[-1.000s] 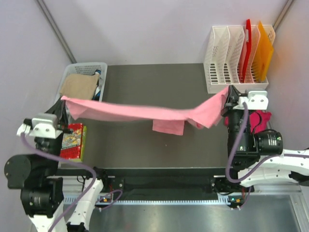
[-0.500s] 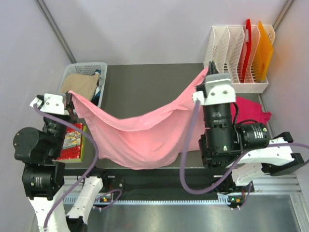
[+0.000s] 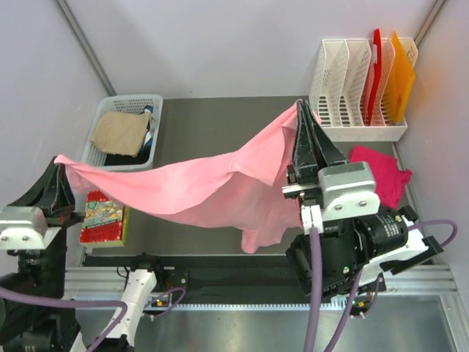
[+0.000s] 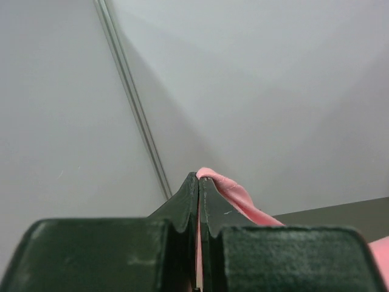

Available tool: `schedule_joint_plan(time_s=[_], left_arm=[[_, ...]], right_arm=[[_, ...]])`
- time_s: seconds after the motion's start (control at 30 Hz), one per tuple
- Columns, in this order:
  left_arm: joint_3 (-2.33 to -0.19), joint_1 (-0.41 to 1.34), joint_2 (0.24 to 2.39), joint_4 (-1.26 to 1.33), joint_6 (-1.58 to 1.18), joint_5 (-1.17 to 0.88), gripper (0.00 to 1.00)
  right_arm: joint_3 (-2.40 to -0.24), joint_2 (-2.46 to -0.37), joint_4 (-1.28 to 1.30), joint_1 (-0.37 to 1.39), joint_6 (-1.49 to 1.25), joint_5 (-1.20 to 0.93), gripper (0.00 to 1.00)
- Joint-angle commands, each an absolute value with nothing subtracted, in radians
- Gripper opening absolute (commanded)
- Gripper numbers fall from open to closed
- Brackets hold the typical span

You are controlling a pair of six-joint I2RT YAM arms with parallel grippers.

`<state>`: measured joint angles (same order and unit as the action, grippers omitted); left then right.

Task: Fold and stack the t-shirts
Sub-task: Flatten out the tshirt

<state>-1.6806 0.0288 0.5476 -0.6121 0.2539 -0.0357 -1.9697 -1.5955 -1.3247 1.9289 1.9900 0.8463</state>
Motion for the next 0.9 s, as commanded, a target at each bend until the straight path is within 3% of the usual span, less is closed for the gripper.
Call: schedule_joint_plan(time_s=[0.0,0.03,0.17,0.37,0.47,0.57,0.7,0.87], left_arm=[[-1.657,0.025,0.517,-0.669,0.256,-0.009,0.00],[-1.629,0.025,0.502,-0.673,0.256,-0.009,0.00],[-1.432,0.025,0.439,-0.643,0.276,0.035,0.00],[-1.323,0.025,0.419,-0.632,0.287,0.048,0.00],[-1.238,0.025,0.419,-0.594,0.294,0.052,0.00],[-1.149,0.025,0.434,-0.549,0.298,0.055,0.00],[-1.069,0.025,0.471,-0.500,0.298,0.048,0.00],[-1.006,0.025,0.518,-0.451,0.287,0.043,0.00]], right_arm=[[-2.066,-1.559,-1.746,1.928,2.416,0.888,0.00],[-2.103,-1.552,-1.746,1.915,2.410,0.917,0.00],[-2.132,-1.533,-1.744,1.569,2.347,1.089,0.00],[-1.828,-1.335,-1.668,1.266,2.055,1.317,0.00],[-1.532,-1.188,-1.446,1.107,1.719,1.414,0.00],[-1.301,-1.086,-1.274,1.030,1.421,1.454,0.00],[-1.061,-1.023,-1.273,1.017,1.283,1.480,0.00],[-0.934,-1.008,-1.273,1.017,1.212,1.506,0.00]])
